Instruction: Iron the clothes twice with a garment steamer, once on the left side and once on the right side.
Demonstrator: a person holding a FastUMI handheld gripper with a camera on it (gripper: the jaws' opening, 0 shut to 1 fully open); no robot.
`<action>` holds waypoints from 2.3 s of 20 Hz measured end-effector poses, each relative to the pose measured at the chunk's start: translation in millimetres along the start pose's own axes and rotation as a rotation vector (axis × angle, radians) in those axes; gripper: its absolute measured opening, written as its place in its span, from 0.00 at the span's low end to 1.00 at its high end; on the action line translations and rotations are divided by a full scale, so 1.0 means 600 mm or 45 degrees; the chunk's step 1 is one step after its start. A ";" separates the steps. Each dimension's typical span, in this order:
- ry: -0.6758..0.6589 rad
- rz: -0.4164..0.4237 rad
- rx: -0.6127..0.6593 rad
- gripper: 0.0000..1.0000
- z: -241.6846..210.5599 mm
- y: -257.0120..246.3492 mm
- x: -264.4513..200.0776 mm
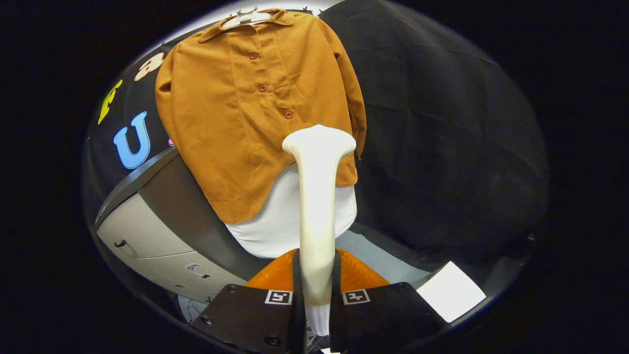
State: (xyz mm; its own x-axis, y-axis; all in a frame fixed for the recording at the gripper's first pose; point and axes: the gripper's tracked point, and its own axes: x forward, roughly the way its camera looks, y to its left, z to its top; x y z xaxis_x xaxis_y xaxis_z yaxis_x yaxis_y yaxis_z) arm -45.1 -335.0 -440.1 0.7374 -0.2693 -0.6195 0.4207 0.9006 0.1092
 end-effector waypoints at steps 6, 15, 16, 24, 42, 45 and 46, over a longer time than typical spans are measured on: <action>-0.085 0.025 0.039 0.22 0.029 0.048 -0.062; -0.368 0.051 -0.014 0.22 0.209 0.152 -0.163; -0.398 0.056 -0.021 0.22 0.227 0.169 -0.178; -0.600 0.160 -0.117 0.22 0.346 0.322 -0.310; -0.731 0.413 -0.221 0.22 0.398 0.552 -0.481; -0.755 0.423 -0.235 0.22 0.404 0.553 -0.489; -0.766 0.427 -0.236 0.21 0.406 0.553 -0.492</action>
State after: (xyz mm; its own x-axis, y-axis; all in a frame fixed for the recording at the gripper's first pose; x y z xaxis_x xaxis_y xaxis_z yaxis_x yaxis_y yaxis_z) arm 5.3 -39.8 -31.8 0.9976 -0.0613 -0.0335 0.0630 0.9967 0.0517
